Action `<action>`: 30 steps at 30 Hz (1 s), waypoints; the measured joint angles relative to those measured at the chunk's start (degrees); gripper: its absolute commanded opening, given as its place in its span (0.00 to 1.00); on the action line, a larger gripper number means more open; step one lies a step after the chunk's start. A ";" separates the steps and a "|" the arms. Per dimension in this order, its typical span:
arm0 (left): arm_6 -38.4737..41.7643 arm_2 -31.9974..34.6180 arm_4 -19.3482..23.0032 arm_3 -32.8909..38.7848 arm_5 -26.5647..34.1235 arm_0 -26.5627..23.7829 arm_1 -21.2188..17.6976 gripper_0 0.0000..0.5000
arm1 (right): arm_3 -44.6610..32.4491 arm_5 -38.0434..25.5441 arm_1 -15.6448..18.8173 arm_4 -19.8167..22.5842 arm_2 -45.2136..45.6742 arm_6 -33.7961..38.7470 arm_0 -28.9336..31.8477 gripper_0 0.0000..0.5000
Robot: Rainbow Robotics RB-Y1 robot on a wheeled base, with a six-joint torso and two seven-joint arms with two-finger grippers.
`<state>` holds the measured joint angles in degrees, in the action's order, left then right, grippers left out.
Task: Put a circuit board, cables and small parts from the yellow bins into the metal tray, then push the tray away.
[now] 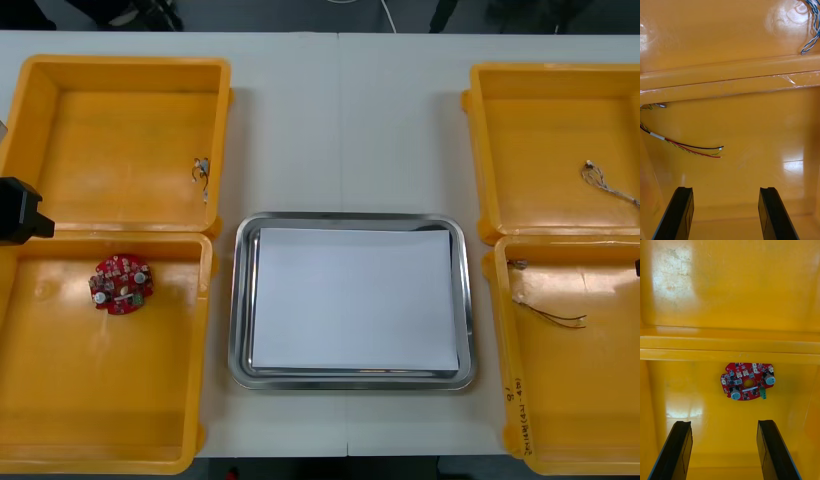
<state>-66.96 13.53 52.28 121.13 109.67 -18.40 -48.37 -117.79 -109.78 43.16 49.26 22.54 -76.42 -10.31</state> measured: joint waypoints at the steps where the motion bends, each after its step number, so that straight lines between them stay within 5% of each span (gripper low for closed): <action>1: 0.00 0.00 0.00 0.00 0.00 0.00 0.00 1.00 | 0.00 0.00 0.00 0.00 0.00 0.00 0.00 1.00; 30: 0.00 0.00 0.00 0.00 0.00 0.00 0.00 1.00 | 0.00 0.00 0.00 0.00 0.00 0.00 0.00 1.00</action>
<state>-66.96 13.53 52.28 121.13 109.67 -18.40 -48.37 -117.79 -109.78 43.16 49.26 22.54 -76.42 -10.31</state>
